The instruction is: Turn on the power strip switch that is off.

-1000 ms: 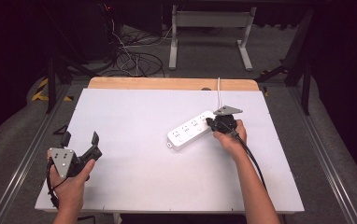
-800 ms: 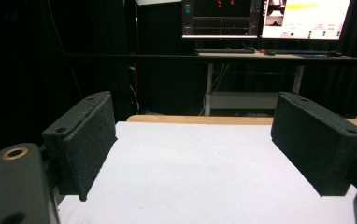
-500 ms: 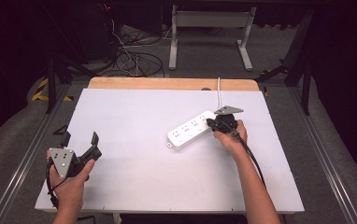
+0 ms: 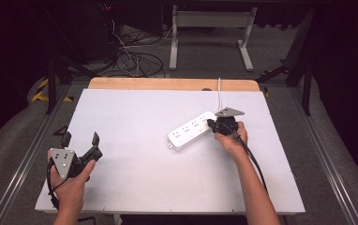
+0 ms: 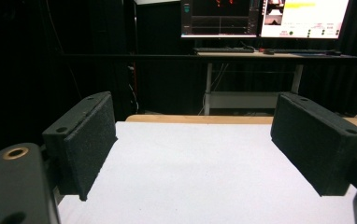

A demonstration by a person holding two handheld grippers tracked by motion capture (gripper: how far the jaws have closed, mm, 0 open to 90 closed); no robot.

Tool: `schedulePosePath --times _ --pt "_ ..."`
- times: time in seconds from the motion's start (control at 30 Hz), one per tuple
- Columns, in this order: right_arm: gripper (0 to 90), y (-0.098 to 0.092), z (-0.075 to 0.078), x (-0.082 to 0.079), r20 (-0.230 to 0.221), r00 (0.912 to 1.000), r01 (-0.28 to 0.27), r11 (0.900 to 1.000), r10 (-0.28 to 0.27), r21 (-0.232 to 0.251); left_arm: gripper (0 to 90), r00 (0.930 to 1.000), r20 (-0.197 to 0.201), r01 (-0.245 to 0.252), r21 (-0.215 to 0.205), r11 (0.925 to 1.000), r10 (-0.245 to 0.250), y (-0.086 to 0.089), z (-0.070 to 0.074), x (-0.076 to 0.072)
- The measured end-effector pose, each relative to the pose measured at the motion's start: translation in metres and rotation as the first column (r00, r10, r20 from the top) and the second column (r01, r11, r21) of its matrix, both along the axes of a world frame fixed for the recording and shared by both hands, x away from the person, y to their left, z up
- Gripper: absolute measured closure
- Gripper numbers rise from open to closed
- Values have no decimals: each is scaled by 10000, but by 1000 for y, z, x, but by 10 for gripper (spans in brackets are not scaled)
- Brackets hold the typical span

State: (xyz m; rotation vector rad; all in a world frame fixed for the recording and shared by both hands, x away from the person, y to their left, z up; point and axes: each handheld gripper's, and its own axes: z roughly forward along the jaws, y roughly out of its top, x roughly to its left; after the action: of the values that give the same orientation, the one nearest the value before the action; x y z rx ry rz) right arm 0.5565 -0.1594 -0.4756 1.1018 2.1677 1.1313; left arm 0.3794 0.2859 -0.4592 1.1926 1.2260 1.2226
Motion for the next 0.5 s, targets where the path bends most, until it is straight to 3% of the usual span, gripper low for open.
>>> schedulePosePath --times 0.13,0.2,0.27,0.33,0.37,0.5 --pt "900 2 0 0 175 9998 -133 9995 138 -272 149 10000 -30 -10 -7 10000 10 0 0 0" --pt "900 1 0 0 253 9995 -172 9997 176 -184 149 10000 -24 -11 -22 10000 11 0 0 0" --pt "900 -1 -1 0 545 9984 -197 9991 176 372 150 10000 -30 28 -25 10000 -28 0 0 1" --pt "900 -4 -1 -4 1652 9862 -354 9886 109 1464 150 10000 -54 0 -43 10000 -1 0 -1 2" --pt "900 -6 -1 -4 1924 9813 -368 9833 18 1781 150 10000 -75 9 -21 10000 -9 0 -1 2" --pt "900 -8 0 -7 2202 9754 -368 9917 89 1230 150 10000 -41 3 -4 10000 -3 0 -1 2"
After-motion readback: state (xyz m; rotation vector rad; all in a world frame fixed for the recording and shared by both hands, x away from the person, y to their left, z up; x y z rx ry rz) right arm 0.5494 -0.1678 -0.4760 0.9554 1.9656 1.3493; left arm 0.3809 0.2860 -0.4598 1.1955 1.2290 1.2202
